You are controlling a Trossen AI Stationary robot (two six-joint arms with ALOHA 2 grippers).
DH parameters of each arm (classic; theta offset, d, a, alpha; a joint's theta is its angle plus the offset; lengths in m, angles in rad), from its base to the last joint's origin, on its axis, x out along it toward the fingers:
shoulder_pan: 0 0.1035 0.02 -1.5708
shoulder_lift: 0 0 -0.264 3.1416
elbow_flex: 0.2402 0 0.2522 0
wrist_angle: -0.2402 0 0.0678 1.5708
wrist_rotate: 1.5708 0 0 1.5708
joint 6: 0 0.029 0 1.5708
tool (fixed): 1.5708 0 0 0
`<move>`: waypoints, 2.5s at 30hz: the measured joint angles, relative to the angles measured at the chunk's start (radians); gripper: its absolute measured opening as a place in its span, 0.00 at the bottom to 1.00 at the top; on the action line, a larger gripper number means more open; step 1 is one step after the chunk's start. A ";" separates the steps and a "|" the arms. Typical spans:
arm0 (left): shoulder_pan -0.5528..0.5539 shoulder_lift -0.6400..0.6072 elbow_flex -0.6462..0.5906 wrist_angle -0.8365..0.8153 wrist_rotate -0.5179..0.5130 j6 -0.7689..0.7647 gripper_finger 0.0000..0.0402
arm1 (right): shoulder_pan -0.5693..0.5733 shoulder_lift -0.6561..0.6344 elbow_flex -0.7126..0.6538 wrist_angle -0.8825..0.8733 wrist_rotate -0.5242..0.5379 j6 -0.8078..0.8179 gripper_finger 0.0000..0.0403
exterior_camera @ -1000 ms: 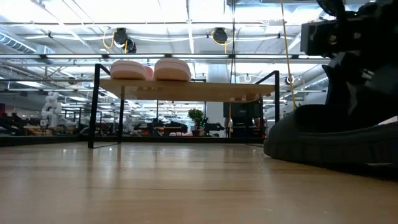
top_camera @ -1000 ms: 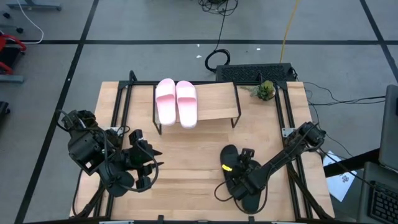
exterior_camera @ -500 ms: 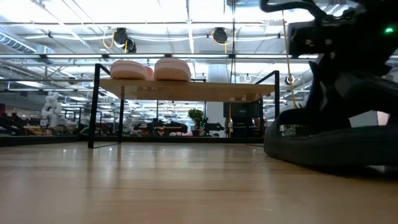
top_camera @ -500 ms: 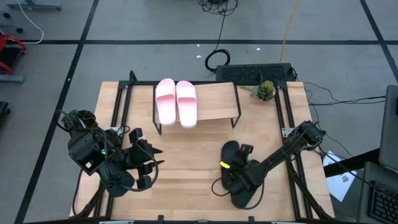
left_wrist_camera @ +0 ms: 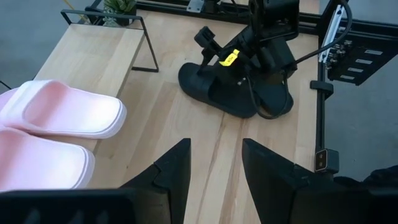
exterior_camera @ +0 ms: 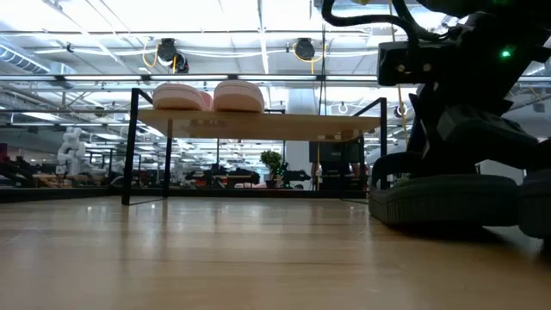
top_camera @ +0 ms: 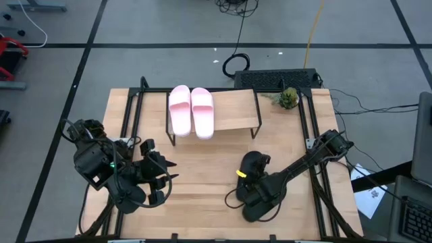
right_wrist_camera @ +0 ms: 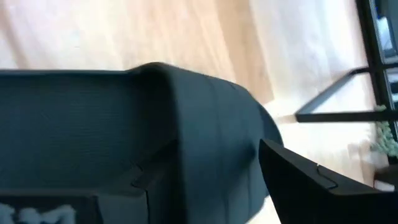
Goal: Pick and place slides into the shelf
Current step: Put the left black slide on the shelf
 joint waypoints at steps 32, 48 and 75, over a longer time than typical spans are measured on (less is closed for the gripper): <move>0.000 0.000 -0.102 0.001 -0.003 -0.030 0.36 | -0.051 -0.002 0.001 0.072 -0.073 -0.187 0.52; 0.000 0.000 -0.102 0.001 -0.006 -0.035 0.36 | -0.103 -0.002 0.001 0.065 -0.075 -0.149 0.03; 0.017 -0.001 -0.102 0.001 -0.008 -0.129 0.36 | -0.206 -0.517 0.216 0.429 -0.014 -0.728 0.00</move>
